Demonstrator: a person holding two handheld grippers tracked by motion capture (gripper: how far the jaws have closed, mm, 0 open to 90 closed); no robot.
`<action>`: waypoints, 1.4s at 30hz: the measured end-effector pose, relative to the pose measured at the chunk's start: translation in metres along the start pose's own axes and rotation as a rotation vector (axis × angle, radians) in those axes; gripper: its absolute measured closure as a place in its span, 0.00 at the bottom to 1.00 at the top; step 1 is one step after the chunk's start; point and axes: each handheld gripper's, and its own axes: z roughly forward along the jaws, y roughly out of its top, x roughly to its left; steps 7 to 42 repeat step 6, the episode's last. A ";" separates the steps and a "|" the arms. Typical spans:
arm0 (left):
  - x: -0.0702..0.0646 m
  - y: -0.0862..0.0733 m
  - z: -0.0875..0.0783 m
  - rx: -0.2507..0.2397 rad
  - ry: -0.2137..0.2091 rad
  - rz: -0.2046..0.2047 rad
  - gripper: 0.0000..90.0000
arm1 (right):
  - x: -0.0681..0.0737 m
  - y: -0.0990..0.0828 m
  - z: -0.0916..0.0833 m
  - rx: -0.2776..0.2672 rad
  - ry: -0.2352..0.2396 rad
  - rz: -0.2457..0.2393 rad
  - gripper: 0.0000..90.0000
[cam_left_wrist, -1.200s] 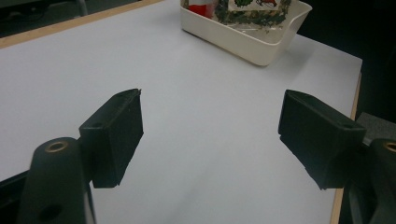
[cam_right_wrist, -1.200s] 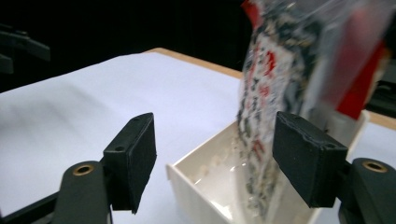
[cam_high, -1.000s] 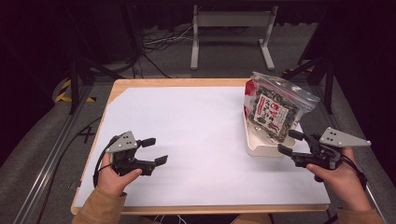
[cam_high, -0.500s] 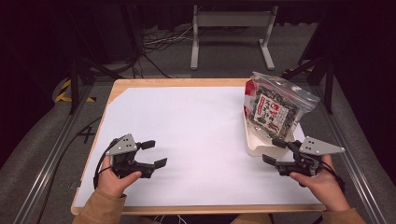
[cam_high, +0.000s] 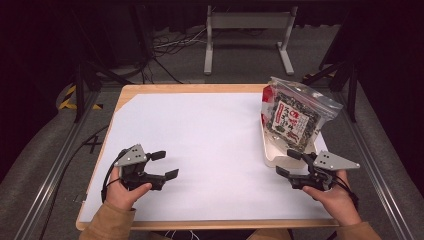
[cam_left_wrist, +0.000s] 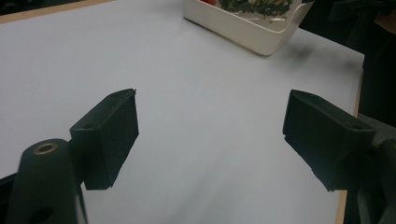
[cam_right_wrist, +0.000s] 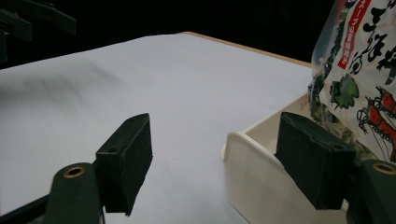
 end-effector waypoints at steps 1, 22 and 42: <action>0.000 0.000 0.000 0.000 0.001 -0.003 0.21 | 0.000 0.000 0.000 -0.001 0.000 -0.002 0.30; -0.001 -0.001 0.000 0.002 0.001 -0.007 0.20 | 0.001 0.001 0.000 0.003 0.003 -0.006 0.29; -0.001 -0.001 0.000 0.002 0.001 -0.007 0.20 | 0.001 0.001 0.000 0.003 0.003 -0.006 0.29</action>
